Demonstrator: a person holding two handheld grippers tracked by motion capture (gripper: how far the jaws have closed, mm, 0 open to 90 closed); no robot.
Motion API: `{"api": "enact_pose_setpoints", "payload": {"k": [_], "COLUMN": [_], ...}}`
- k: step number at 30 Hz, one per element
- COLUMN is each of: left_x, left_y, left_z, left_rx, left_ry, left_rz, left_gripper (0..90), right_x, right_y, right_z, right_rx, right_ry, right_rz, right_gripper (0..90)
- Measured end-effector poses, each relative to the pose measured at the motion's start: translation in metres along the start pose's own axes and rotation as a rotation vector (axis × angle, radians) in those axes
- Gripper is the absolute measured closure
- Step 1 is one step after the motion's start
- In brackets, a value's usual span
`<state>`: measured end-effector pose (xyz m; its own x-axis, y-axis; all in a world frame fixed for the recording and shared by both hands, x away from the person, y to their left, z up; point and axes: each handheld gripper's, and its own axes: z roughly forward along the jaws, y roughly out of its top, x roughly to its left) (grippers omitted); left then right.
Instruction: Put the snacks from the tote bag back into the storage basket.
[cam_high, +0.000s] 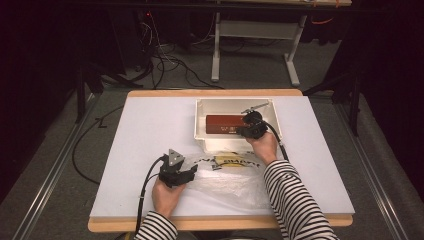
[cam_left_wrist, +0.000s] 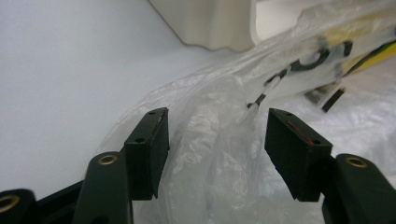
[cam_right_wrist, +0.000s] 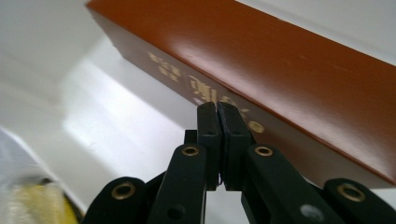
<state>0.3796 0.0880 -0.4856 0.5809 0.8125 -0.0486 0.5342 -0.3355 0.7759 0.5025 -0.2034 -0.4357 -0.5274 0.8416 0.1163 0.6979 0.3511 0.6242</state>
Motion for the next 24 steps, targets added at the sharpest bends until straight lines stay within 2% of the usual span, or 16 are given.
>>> {"api": "enact_pose_setpoints", "payload": {"k": [3, 5, 8, 14, 19, 24], "left_x": [0.001, 0.005, 0.010, 0.005, 0.009, 0.006], "left_y": [-0.001, -0.003, -0.004, -0.003, -0.005, -0.005], "left_z": [-0.002, -0.006, -0.008, -0.007, -0.009, -0.010], "left_rx": [-0.027, -0.070, -0.083, -0.070, -0.101, -0.113], "left_ry": [-0.006, -0.016, -0.038, -0.032, -0.046, -0.044], "left_rz": [-0.010, -0.043, -0.089, -0.044, -0.079, -0.058], "left_gripper": [40.6, 41.0, 41.4, 41.5, 42.1, 42.5], "right_x": [0.004, 0.005, 0.003, -0.008, -0.011, -0.010], "right_y": [-0.002, -0.005, -0.007, -0.008, -0.017, -0.022], "right_z": [-0.001, -0.004, -0.010, -0.024, -0.032, -0.041], "right_rx": [-0.003, -0.022, -0.030, -0.056, -0.058, -0.086], "right_ry": [0.009, 0.023, 0.030, 0.043, 0.043, 0.043], "right_rz": [-0.009, -0.013, -0.018, -0.002, -0.012, -0.017], "right_gripper": [88.8, 88.3, 87.8, 86.5, 86.4, 85.6]}}
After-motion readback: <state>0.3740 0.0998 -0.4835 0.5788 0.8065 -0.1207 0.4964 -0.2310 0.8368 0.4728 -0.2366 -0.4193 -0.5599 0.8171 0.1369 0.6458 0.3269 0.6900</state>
